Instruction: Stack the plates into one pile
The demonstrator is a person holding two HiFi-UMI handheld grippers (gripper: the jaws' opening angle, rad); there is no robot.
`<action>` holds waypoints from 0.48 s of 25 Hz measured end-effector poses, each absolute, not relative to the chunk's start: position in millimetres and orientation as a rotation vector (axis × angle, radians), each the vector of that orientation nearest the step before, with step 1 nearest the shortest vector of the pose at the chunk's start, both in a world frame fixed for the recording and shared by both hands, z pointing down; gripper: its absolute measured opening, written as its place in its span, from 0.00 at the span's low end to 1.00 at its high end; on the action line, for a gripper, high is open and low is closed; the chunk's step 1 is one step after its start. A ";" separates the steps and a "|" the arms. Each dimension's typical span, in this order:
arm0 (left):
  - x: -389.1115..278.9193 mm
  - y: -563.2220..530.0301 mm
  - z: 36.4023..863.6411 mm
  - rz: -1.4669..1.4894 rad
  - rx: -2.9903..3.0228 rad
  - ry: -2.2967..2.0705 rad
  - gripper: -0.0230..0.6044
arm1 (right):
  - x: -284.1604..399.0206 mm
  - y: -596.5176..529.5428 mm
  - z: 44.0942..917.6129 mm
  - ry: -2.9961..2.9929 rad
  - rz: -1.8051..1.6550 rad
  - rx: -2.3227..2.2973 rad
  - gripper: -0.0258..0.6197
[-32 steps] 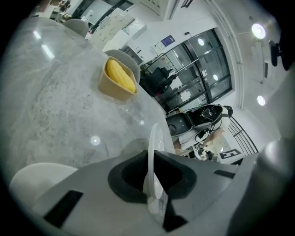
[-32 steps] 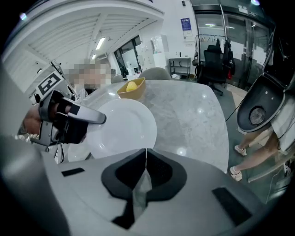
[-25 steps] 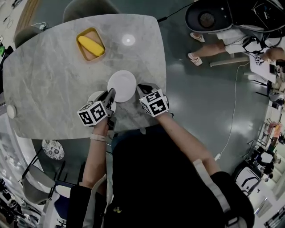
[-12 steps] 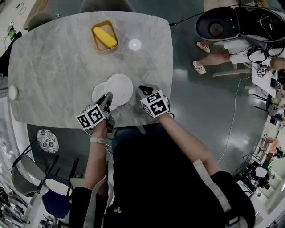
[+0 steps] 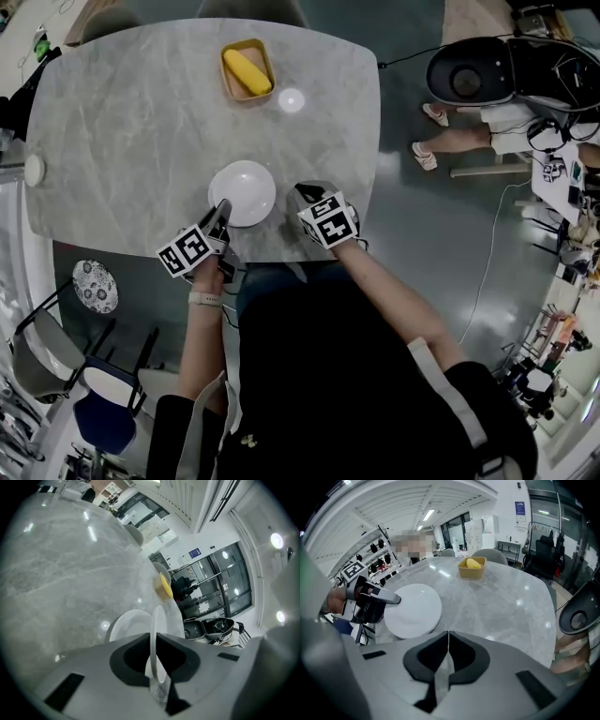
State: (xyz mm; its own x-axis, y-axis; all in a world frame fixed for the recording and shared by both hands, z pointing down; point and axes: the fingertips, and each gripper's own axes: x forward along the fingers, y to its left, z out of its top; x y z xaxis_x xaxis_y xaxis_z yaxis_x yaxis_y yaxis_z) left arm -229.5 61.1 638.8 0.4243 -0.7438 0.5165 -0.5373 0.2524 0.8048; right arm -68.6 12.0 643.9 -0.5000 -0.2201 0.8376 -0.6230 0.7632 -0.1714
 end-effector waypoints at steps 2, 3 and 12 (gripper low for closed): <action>-236.1 63.8 642.1 -0.199 1.401 -1.238 0.10 | -72.6 12.3 644.1 -2.076 0.579 0.629 0.07; -238.7 64.5 643.1 -0.190 1.402 -1.239 0.10 | -74.4 12.2 644.0 -2.075 0.579 0.629 0.07; -243.5 69.9 652.9 0.013 1.465 -1.266 0.14 | -84.4 5.7 640.1 -2.075 0.569 0.633 0.07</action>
